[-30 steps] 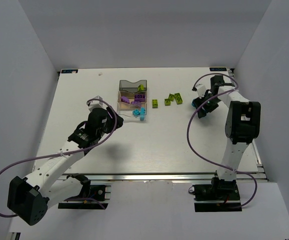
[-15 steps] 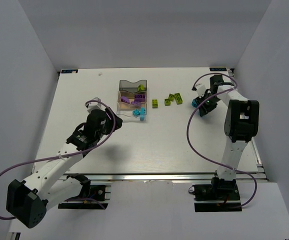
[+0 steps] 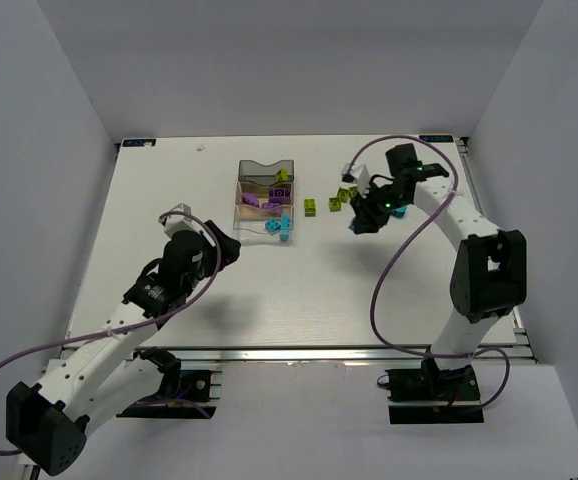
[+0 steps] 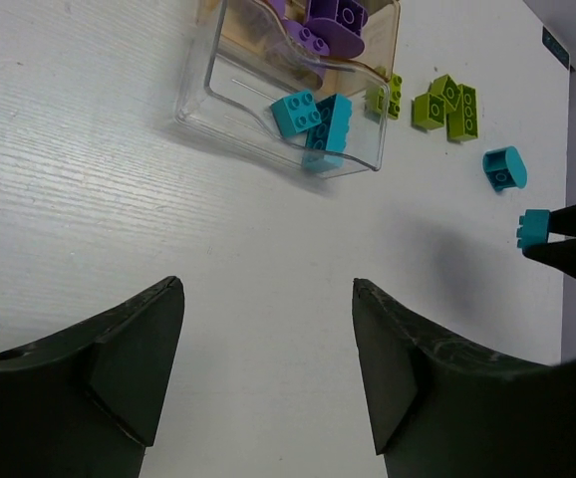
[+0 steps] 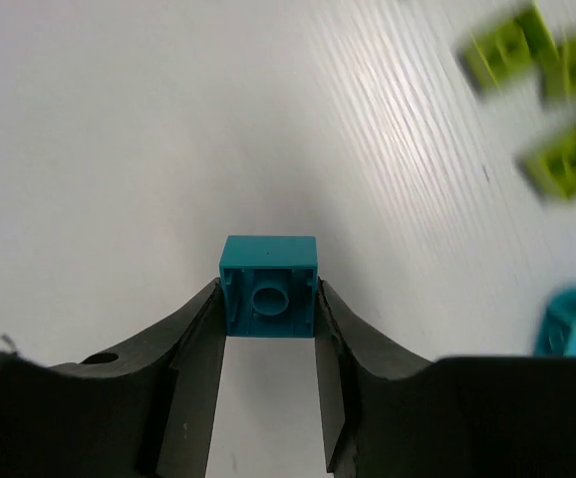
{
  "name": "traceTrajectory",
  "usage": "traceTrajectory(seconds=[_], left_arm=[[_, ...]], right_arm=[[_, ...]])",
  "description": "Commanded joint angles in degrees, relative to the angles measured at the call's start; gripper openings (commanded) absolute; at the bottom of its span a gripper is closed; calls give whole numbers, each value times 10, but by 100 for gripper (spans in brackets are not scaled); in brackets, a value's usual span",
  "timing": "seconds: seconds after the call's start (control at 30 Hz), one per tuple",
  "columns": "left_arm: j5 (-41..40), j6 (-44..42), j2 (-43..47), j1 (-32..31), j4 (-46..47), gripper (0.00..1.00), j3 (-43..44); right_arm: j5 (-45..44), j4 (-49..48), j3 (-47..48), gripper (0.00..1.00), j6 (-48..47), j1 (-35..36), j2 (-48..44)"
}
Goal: Sort the legos into containers by color
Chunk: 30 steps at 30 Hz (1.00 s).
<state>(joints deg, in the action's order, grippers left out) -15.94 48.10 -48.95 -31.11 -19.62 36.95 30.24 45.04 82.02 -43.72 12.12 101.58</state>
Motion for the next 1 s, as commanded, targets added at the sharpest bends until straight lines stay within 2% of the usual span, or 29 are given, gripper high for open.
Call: traceTrajectory(seconds=[0.0, 0.23, 0.33, 0.57, 0.97], left_arm=[[-24, 7, 20, 1, -14, 78, 1], [-38, 25, 65, 2, -46, 79, -14], [-46, 33, 92, 2, -66, 79, -21], [-59, 59, 145, 2, -106, 79, -35], [-79, 84, 200, 2, -161, 80, -44]], right_arm=[[78, -22, 5, 4, 19, 61, -32], [99, -65, 139, 0, 107, 162, 36], [88, -79, 180, 0, 115, 199, 61], [71, -86, 270, 0, 137, 244, 126], [-23, -141, 311, 0, 174, 293, 202]])
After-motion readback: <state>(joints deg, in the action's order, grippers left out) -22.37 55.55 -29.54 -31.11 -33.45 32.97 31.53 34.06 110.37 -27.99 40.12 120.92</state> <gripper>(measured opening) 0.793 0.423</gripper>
